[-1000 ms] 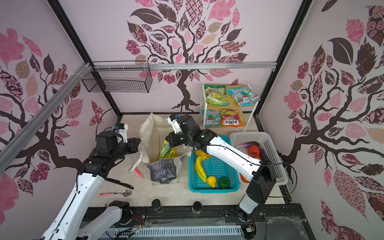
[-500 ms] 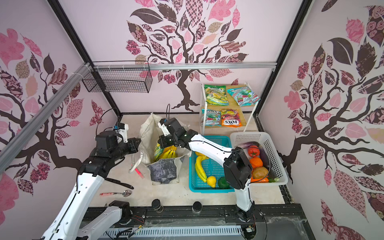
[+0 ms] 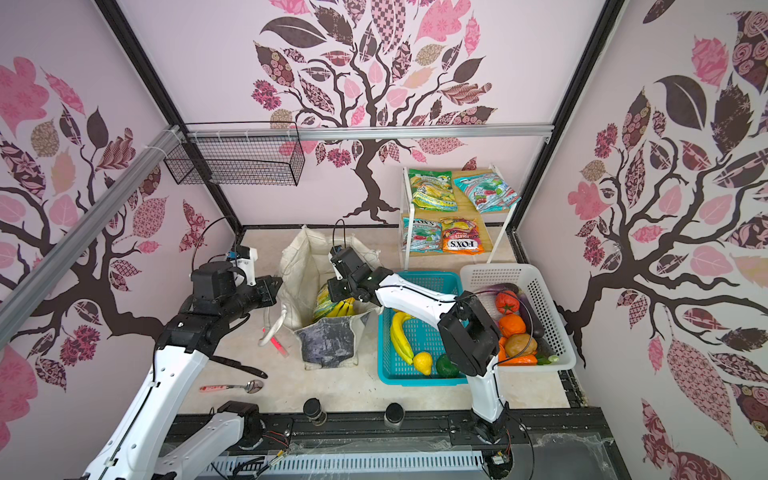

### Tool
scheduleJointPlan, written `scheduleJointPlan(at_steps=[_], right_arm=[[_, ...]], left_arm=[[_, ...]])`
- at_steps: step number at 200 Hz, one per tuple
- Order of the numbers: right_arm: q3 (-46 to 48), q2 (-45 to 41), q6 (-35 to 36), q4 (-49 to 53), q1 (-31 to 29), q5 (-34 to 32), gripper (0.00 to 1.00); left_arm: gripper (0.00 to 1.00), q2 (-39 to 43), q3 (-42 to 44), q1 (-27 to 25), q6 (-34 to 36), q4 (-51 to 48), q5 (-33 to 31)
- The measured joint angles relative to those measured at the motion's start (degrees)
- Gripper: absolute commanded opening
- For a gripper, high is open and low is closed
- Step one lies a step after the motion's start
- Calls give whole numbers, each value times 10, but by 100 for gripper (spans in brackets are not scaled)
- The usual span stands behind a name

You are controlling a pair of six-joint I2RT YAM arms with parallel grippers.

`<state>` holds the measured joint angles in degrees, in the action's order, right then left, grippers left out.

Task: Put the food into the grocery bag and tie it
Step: 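Lower the candy bag into the tote and open the right gripper, then withdraw the right gripper from the tote back toward the candy shelf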

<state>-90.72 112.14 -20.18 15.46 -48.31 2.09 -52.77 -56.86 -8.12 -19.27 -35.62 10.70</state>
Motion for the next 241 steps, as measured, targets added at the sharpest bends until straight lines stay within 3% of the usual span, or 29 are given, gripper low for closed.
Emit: scheduleJointPlan(at_steps=[17,45,76,81,83,90,97,147,196,241], right_arm=[[0,0,0,0,0,-3,17],[0,0,-1,1,0,-9,43],[4,-3,-2,2,0,-13,61],[5,-4,-1,2,0,-14,67],[5,-5,-3,2,0,-14,77],[7,-7,-6,2,0,-15,91],[12,-12,-3,3,0,-15,99],[52,-116,-3,6,0,-40,100],[27,-231,23,24,1,-73,100],[54,-338,56,6,34,-53,100]], left_arm=[[0,0,0,0,0,0,0],[0,0,0,0,0,0,0],[0,0,0,0,0,0,0],[0,0,0,0,0,0,0],[0,0,0,0,0,0,1],[0,0,0,0,0,0,1],[0,0,0,0,0,0,1],[0,0,0,0,0,0,1],[0,0,0,0,0,0,1],[0,0,0,0,0,0,1]])
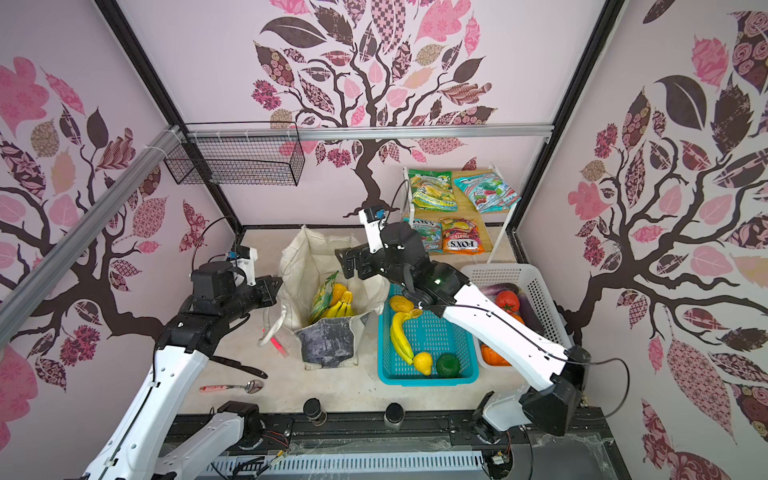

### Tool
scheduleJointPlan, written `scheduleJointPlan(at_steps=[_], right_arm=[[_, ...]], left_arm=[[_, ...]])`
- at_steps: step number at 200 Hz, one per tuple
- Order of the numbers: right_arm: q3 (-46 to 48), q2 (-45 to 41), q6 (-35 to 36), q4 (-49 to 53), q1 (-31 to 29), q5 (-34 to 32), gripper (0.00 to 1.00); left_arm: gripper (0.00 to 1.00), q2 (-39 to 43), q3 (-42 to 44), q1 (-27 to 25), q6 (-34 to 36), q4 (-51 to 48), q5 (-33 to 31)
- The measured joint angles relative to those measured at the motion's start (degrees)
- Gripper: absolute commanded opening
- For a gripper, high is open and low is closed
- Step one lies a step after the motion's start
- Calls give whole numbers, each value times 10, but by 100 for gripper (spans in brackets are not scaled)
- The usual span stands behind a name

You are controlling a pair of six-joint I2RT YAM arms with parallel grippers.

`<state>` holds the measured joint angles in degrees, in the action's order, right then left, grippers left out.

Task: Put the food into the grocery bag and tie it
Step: 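Withdraw the right gripper from the tote back toward the candy shelf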

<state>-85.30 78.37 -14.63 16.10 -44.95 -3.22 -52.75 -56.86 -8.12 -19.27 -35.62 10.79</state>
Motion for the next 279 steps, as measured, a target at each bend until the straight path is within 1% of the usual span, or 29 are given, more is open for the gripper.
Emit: scheduleJointPlan(at_steps=[17,48,86,101,111,147,186,228,268,279], right_arm=[[-4,-24,1,7,44,2,100],[-16,-35,-16,24,159,23,100],[-20,-37,-64,46,317,124,100],[-28,-34,-81,53,365,153,100],[-35,-31,-88,57,385,165,100],[-70,3,-100,58,403,195,100],[-84,52,-101,70,403,193,99],[-122,94,-92,98,403,175,95],[-141,120,-83,106,403,169,88],[-145,127,-80,108,403,166,84]], left_arm=[[0,0,0,0,0,0,0],[0,-2,0,0,0,0,0],[0,-3,0,0,0,0,0],[0,-3,0,0,0,0,0],[0,-3,0,0,0,0,0],[0,-3,0,0,0,0,0],[0,-3,0,0,0,0,0],[0,-3,0,0,0,0,1],[0,-3,0,0,0,0,1],[0,-3,0,0,0,0,1]])
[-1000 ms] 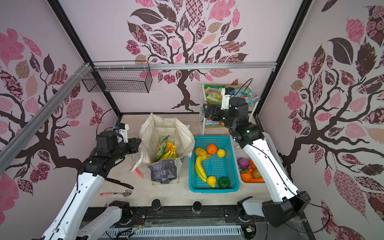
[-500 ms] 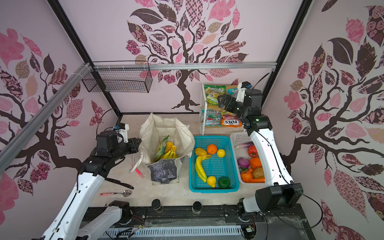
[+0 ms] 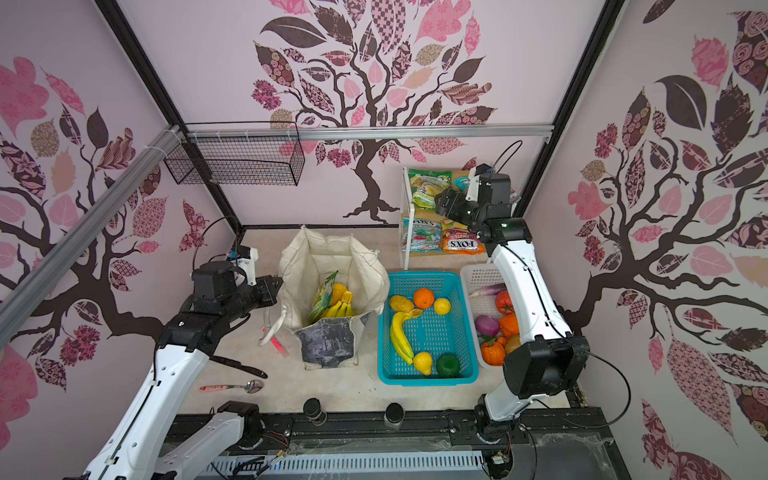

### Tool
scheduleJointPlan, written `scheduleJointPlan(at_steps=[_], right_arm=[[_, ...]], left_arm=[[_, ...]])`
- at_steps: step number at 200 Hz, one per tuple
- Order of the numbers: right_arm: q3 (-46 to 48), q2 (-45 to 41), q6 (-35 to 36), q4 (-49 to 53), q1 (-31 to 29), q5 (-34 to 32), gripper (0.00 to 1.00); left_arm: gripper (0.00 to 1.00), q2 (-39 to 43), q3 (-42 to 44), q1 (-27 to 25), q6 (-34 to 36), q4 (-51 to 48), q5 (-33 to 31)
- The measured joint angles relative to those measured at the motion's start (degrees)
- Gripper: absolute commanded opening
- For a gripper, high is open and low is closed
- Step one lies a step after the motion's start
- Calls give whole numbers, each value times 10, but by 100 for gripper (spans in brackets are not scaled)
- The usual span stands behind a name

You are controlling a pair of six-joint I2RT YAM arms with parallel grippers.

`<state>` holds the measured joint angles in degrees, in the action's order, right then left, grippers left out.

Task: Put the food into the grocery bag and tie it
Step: 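Withdraw the right gripper from the tote back toward the candy shelf, then grasp another green Spring Tea candy bag on the shelf with the right gripper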

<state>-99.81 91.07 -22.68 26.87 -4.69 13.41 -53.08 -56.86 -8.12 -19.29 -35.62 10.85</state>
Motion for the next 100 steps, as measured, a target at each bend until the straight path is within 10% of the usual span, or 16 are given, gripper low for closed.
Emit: scheduleJointPlan(at_steps=[100], right_arm=[[25,8,-12,-38,5,16,40]], left_arm=[[0,0,0,0,0,0,2]])
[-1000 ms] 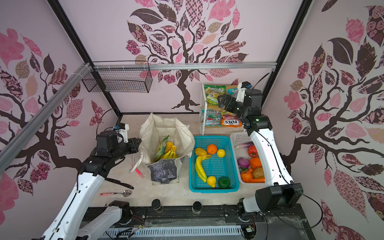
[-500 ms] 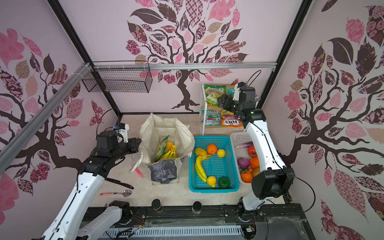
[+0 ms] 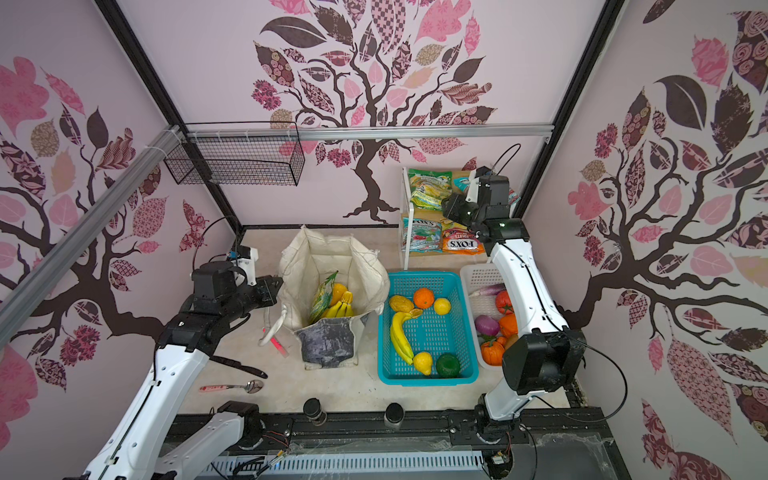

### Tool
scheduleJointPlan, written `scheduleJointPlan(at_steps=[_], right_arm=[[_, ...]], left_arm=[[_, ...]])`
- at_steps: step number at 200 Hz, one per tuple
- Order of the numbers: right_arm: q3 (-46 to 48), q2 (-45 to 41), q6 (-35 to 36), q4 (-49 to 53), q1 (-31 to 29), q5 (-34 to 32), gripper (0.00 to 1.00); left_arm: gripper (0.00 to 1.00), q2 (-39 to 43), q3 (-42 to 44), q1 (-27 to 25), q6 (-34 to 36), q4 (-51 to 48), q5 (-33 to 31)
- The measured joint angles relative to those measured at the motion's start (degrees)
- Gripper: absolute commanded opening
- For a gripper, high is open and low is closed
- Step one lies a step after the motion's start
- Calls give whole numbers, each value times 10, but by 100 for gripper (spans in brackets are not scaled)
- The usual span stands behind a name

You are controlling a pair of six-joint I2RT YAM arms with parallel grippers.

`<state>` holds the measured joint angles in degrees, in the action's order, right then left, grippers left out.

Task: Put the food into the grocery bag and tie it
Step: 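Grasp another green Spring Tea candy bag on the shelf with the right gripper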

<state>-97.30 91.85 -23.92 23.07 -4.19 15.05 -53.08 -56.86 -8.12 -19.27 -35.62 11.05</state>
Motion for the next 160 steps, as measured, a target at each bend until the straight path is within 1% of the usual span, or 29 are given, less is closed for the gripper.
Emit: scheduleJointPlan(at_steps=[15,16,28,53,67,111,160], right_arm=[[6,0,-4,-13,0,2,32],[7,0,-5,-13,0,2,30],[10,0,-7,-15,1,5,22],[12,0,-9,-15,1,11,11],[12,0,-12,-18,1,13,0],[11,0,-19,-18,2,19,0],[-23,-2,-21,-3,2,37,0]], left_arm=[[0,0,0,0,0,0,0],[0,0,0,0,0,0,0],[0,0,0,0,0,0,0],[0,0,0,0,0,0,0],[0,0,0,0,0,0,0],[0,0,0,0,0,0,2],[0,1,0,0,0,0,2]])
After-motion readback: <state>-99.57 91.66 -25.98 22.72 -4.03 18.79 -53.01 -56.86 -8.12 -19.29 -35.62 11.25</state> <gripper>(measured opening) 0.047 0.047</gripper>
